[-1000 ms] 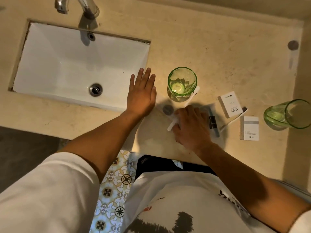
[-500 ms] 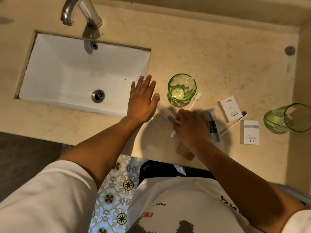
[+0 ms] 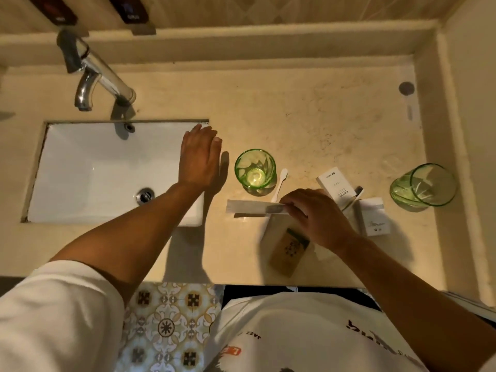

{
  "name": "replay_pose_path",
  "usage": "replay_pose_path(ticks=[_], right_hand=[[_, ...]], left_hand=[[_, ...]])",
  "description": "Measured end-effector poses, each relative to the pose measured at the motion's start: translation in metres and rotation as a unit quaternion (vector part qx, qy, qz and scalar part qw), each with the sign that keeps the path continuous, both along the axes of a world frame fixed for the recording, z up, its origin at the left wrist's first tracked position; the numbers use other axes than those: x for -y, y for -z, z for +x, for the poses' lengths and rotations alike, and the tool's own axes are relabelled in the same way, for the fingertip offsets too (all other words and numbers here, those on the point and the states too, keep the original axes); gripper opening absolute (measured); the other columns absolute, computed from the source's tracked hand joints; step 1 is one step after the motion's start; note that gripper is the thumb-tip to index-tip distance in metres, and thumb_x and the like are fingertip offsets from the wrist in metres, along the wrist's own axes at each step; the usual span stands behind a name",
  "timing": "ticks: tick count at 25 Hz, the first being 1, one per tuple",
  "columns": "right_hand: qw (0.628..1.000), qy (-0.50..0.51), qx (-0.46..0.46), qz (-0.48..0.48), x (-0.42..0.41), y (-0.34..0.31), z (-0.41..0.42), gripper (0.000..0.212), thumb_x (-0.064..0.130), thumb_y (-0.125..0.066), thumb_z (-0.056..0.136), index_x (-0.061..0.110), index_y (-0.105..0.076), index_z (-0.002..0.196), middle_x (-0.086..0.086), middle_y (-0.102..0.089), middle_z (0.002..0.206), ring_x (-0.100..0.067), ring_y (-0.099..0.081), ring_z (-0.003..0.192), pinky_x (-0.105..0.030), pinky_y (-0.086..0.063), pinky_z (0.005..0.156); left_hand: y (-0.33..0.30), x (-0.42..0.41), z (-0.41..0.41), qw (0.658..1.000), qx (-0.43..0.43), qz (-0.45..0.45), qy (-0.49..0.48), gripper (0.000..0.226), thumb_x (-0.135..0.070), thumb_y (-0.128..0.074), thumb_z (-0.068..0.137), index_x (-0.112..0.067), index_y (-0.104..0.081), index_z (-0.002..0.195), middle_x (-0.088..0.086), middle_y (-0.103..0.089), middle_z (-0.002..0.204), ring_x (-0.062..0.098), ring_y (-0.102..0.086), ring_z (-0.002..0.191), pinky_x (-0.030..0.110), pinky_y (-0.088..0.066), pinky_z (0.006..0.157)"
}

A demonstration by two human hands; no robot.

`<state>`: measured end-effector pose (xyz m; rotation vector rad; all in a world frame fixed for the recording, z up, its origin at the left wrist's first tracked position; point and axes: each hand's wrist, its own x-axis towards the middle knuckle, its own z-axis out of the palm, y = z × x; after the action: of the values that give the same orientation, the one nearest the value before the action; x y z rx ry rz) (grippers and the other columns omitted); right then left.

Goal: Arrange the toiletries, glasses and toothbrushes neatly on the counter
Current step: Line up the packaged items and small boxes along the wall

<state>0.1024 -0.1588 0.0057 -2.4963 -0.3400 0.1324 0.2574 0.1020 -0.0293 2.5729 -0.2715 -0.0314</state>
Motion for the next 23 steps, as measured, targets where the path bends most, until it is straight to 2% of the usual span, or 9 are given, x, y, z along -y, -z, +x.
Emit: replay_pose_path(ticks=[2, 6, 9, 11, 12, 14, 15, 18, 23], right_hand=[[0.999, 0.014, -0.006, 0.052, 0.016, -0.004, -0.003, 0.010, 0.016, -0.061, 0.098, 0.013, -0.067, 0.106, -0.001, -0.072, 0.096, -0.013, -0.063, 0.080, -0.022, -0.047, 0.074], [0.975, 0.149, -0.057, 0.157, 0.046, -0.014, -0.003, 0.005, 0.025, -0.051, 0.105, 0.024, -0.054, 0.109, 0.009, -0.065, 0.093, -0.003, -0.061, 0.079, -0.007, -0.043, 0.066], [0.938, 0.270, -0.028, 0.214, 0.066, -0.019, 0.013, 0.008, 0.016, -0.053, 0.104, 0.013, -0.055, 0.111, 0.002, -0.066, 0.082, -0.008, -0.063, 0.063, -0.014, -0.045, 0.057], [0.911, 0.354, -0.017, 0.210, 0.083, -0.023, 0.034, 0.018, 0.012, -0.055, 0.103, 0.005, -0.056, 0.119, -0.004, -0.066, 0.079, -0.017, -0.063, 0.060, -0.019, -0.045, 0.059], [0.896, 0.389, -0.025, 0.211, 0.091, -0.025, 0.046, 0.024, 0.010, -0.058, 0.100, 0.004, -0.054, 0.124, -0.004, -0.065, 0.077, -0.015, -0.063, 0.059, -0.016, -0.045, 0.060], [0.860, 0.448, -0.061, 0.238, 0.107, -0.030, 0.075, 0.034, 0.006, -0.059, 0.093, 0.011, -0.054, 0.126, -0.001, -0.065, 0.075, -0.002, -0.062, 0.051, -0.002, -0.039, 0.054], [0.844, 0.466, -0.075, 0.256, 0.116, -0.031, 0.091, 0.036, 0.007, -0.059, 0.090, 0.014, -0.054, 0.126, -0.001, -0.067, 0.078, 0.000, -0.062, 0.050, -0.002, -0.040, 0.054], [0.796, 0.516, -0.086, 0.305, 0.145, -0.030, 0.137, 0.032, 0.007, -0.059, 0.090, 0.014, -0.059, 0.120, -0.005, -0.071, 0.095, -0.008, -0.068, 0.056, -0.024, -0.055, 0.059], [0.721, 0.598, -0.102, 0.336, 0.197, -0.004, 0.193, 0.021, 0.007, -0.056, 0.090, 0.020, -0.060, 0.106, -0.010, -0.075, 0.099, -0.013, -0.067, 0.065, -0.020, -0.049, 0.049]], left_hand=[[-0.013, 0.017, 0.023, 0.999, 0.005, 0.018, 0.033, 0.046, -0.030, -0.033, 0.107, -0.003, -0.063, 0.128, 0.019, -0.062, 0.137, 0.035, -0.045, 0.140, 0.047, -0.027, 0.120], [-0.042, 0.070, 0.075, 0.988, 0.017, 0.056, 0.142, 0.048, -0.032, -0.036, 0.107, -0.002, -0.059, 0.135, 0.020, -0.059, 0.142, 0.036, -0.045, 0.139, 0.044, -0.028, 0.119], [-0.047, 0.119, 0.111, 0.970, 0.029, 0.111, 0.215, 0.056, -0.039, -0.033, 0.105, -0.001, -0.056, 0.139, 0.023, -0.055, 0.145, 0.038, -0.044, 0.140, 0.045, -0.030, 0.119], [-0.035, 0.153, 0.124, 0.955, 0.018, 0.156, 0.250, 0.061, -0.044, -0.031, 0.105, -0.001, -0.050, 0.144, 0.023, -0.047, 0.152, 0.038, -0.038, 0.144, 0.047, -0.028, 0.120], [-0.026, 0.168, 0.127, 0.950, 0.005, 0.176, 0.259, 0.062, -0.044, -0.030, 0.105, -0.002, -0.046, 0.147, 0.023, -0.042, 0.155, 0.038, -0.035, 0.146, 0.047, -0.026, 0.121], [-0.005, 0.191, 0.131, 0.940, -0.023, 0.220, 0.260, 0.063, -0.045, -0.029, 0.106, -0.004, -0.037, 0.153, 0.021, -0.031, 0.163, 0.035, -0.024, 0.152, 0.048, -0.021, 0.123], [0.006, 0.200, 0.132, 0.937, -0.037, 0.235, 0.255, 0.063, -0.045, -0.029, 0.106, -0.006, -0.031, 0.156, 0.020, -0.023, 0.166, 0.034, -0.017, 0.155, 0.049, -0.016, 0.124], [0.031, 0.211, 0.133, 0.950, -0.061, 0.216, 0.217, 0.068, -0.046, -0.028, 0.105, -0.010, -0.017, 0.162, 0.018, -0.006, 0.171, 0.031, -0.001, 0.158, 0.049, -0.004, 0.128], [0.053, 0.212, 0.131, 0.982, 0.005, 0.114, 0.150, 0.066, -0.045, -0.035, 0.098, -0.014, -0.038, 0.157, 0.008, -0.022, 0.169, 0.021, -0.012, 0.158, 0.044, -0.006, 0.129]])
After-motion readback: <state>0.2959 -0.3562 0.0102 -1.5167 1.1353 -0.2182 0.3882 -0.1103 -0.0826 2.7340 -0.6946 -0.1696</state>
